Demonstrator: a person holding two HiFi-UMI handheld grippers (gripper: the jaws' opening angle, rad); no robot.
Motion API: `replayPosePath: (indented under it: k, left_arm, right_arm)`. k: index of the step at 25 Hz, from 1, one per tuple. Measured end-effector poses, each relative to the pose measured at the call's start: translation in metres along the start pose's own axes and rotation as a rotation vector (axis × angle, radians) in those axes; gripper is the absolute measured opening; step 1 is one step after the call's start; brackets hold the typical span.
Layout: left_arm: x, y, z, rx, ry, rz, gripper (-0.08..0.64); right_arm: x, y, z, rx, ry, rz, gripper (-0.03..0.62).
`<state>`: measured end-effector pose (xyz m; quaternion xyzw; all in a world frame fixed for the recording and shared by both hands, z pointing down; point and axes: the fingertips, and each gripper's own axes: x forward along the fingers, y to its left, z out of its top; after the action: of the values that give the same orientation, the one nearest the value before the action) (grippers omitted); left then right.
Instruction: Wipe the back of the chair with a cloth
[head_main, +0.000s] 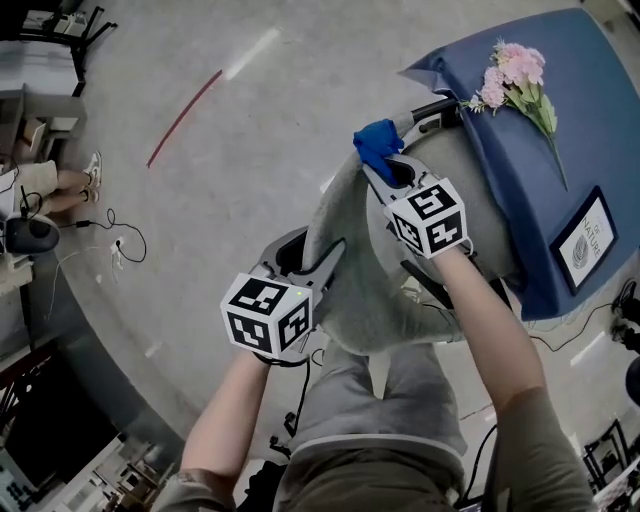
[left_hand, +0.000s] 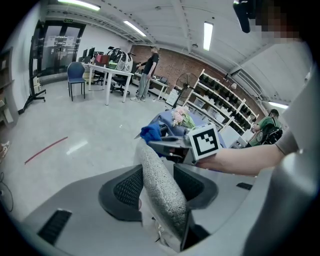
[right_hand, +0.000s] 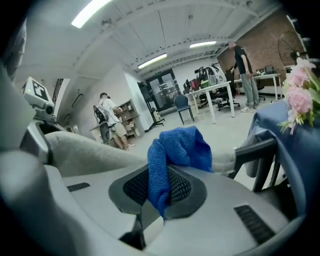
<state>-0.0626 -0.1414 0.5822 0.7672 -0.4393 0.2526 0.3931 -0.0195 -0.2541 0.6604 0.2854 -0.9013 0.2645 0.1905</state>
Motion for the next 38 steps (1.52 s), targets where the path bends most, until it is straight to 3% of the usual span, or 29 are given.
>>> replayPosePath:
  k: [6, 10, 13, 16, 20, 23, 29, 33, 38]
  left_arm:
    - [0.0, 0.001, 0.0, 0.002, 0.004, 0.003, 0.209]
    - [-0.001, 0.0, -0.001, 0.013, 0.015, 0.003, 0.209]
    - [-0.002, 0.0, -0.001, 0.009, 0.013, -0.003, 0.209]
    - [-0.003, -0.001, -0.001, 0.0, 0.007, -0.011, 0.209]
    - [-0.003, -0.001, 0.0, -0.009, 0.001, -0.019, 0.212]
    - [-0.002, 0.0, 0.001, -0.014, -0.009, -0.021, 0.212]
    - [0.0, -0.002, -0.002, -0.021, -0.004, -0.021, 0.212]
    - [-0.001, -0.001, 0.0, -0.04, -0.014, -0.028, 0.213]
    - [-0.001, -0.002, -0.001, -0.049, -0.014, -0.03, 0.215]
  right_arm:
    - [-0.036, 0.105, -0.053, 0.113, 0.112, 0.253, 0.065]
    - [-0.099, 0.166, -0.1, 0.072, 0.28, 0.476, 0.066]
    - [-0.153, 0.183, -0.14, 0.005, 0.441, 0.608, 0.066]
    - [-0.193, 0.173, -0.177, -0.043, 0.62, 0.66, 0.066]
    - [-0.215, 0.146, -0.218, -0.178, 0.878, 0.619, 0.066]
    - [-0.196, 0.156, -0.198, -0.186, 0.829, 0.634, 0.066]
    - [-0.124, 0.183, -0.114, -0.169, 0.561, 0.66, 0.066]
    - [-0.075, 0.156, -0.06, -0.1, 0.409, 0.536, 0.066]
    - [-0.031, 0.088, -0.005, -0.052, 0.216, 0.284, 0.064]
